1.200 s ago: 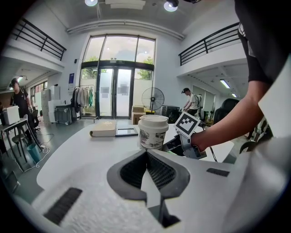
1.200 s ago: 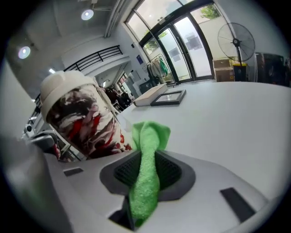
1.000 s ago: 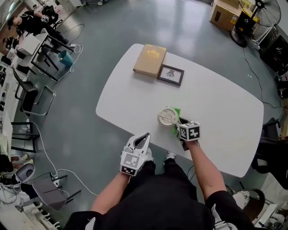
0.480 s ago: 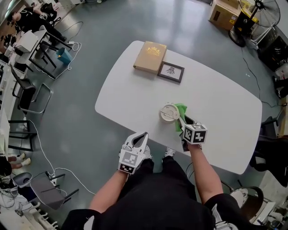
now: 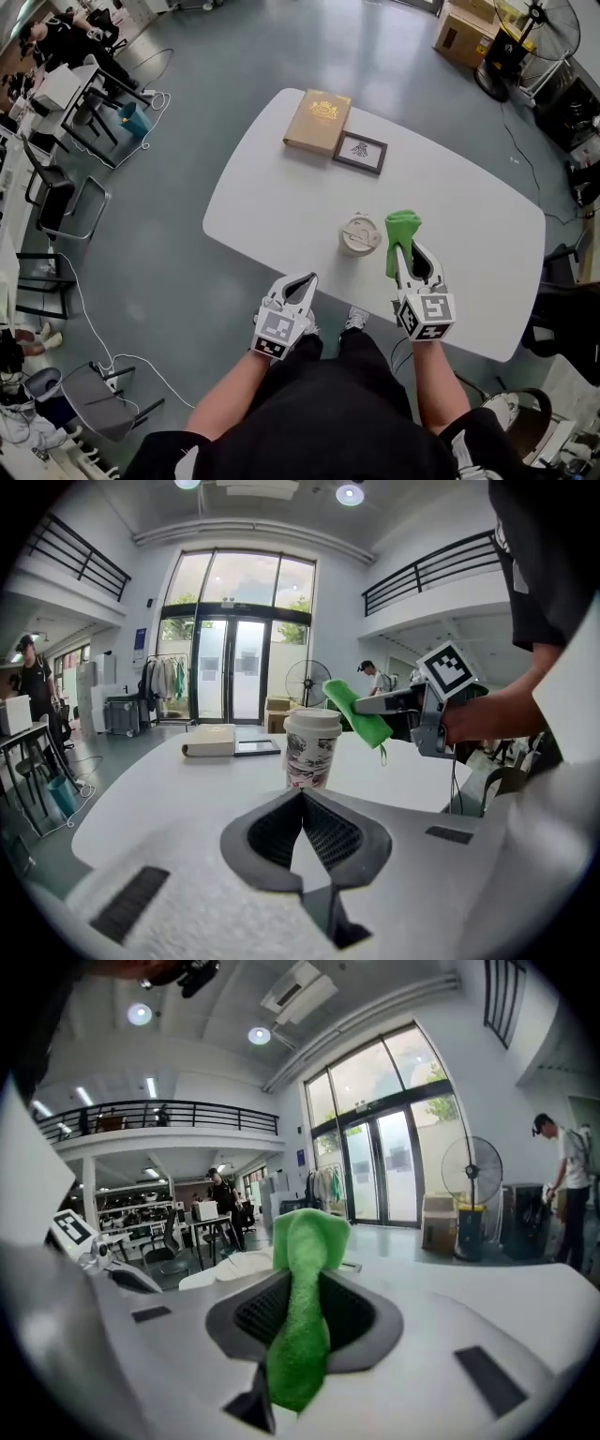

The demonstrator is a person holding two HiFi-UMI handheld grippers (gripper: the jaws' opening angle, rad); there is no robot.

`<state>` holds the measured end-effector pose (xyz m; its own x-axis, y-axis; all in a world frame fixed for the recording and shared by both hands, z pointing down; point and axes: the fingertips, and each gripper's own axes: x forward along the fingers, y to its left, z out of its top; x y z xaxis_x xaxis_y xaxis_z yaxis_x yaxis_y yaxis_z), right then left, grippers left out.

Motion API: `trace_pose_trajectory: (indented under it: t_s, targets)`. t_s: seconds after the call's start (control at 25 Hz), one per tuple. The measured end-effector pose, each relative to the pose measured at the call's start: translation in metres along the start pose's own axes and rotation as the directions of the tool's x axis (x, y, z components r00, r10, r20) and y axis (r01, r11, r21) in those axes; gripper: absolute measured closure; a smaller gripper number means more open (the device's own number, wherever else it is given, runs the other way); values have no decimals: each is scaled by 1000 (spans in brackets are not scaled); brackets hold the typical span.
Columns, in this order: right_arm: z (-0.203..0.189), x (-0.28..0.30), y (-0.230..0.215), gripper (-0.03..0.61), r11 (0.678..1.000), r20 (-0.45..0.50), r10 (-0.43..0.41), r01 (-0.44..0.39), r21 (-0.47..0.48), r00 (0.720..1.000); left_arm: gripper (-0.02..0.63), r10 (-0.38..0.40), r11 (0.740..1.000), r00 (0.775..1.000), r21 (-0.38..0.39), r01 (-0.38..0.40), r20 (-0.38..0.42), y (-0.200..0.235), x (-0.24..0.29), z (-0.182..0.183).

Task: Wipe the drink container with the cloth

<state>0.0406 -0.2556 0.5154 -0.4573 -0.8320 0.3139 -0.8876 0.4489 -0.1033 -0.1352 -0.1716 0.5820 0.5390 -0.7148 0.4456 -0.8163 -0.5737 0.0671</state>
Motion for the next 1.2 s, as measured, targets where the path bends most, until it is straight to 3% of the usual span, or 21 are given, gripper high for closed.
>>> trace_pose_trajectory:
  t_s: [0.16,0.28,0.44,0.64,0.92,1.0,1.12,1.2]
  targets:
    - [27,-10,27,477,996,74,82,-80,-33,994,604,28,999,1000,-16,-28,14,18,-4,5]
    - [43,-17,50,477,984,107,129,-115,-133,986,604,52,998,998,-27,-52,18,33,-13,13]
    - [40,-24,83,477,922,83,177,-136,-364,981,604,44,999,999,-18,-44,19,38,-14,10]
    - [18,-28,109,477,854,33,211,-168,-493,977,604,10,1000,1000,-27,-9,25,33,-16,4]
    - [-26,-18,130,476,660,-51,189,-165,-733,981,604,-15,1000,1000,-15,15,-8,30,-22,-14]
    - [-41,-13,130,477,584,-73,167,-158,-796,983,604,-17,1000,1000,-11,16,-9,31,-22,-16]
    - [-57,-6,129,477,440,-103,142,-156,-884,984,604,-25,1000,1000,-10,24,-6,31,-20,-15]
    - [-64,0,125,477,360,-120,133,-161,-919,984,604,-29,1000,1000,-12,29,-2,32,-18,-16]
